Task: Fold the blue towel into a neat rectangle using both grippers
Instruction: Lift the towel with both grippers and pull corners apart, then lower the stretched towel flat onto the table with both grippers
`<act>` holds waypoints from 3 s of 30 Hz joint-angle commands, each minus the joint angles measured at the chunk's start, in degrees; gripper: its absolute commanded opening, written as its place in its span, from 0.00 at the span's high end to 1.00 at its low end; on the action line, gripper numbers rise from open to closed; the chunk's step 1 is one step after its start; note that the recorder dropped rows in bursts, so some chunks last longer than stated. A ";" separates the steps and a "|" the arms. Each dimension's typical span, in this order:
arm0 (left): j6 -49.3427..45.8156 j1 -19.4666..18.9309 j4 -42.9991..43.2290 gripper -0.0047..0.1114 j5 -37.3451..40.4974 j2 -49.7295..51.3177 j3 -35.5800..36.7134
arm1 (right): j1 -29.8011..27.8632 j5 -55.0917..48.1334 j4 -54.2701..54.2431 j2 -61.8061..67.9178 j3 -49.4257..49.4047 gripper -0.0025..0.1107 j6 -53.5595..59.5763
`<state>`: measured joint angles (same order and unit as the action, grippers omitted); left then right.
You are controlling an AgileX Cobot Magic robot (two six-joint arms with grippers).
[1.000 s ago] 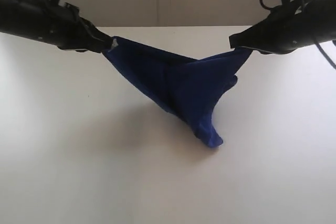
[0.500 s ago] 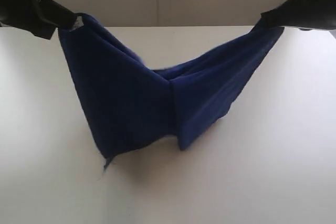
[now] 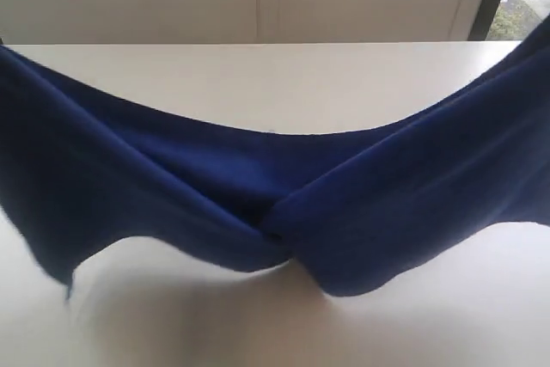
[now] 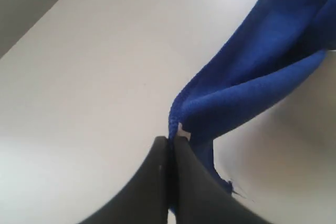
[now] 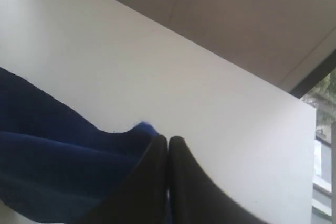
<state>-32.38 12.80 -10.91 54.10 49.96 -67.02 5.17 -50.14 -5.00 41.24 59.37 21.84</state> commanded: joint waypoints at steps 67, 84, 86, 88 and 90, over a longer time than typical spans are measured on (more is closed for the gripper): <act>32.38 -13.84 18.92 0.96 -66.44 61.64 3.39 | -9.20 51.33 19.80 76.15 9.85 0.98 -21.84; 32.38 -13.84 18.92 0.51 -69.77 64.11 2.77 | -9.20 53.87 19.80 78.00 10.87 0.66 -21.84; 32.38 -13.84 18.92 0.41 -69.56 63.51 2.15 | -9.20 52.61 19.80 76.33 10.87 0.57 -21.84; 32.38 -13.84 18.92 0.40 -67.53 61.06 0.07 | -9.20 48.11 19.80 72.70 10.87 0.53 -21.84; 32.38 -13.84 18.92 0.40 -65.14 59.09 -0.94 | -9.20 43.17 19.80 70.40 10.87 0.53 -22.89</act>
<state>-0.47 -0.77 8.30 -13.77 112.15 -66.44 -3.44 -1.53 14.44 115.11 70.06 0.00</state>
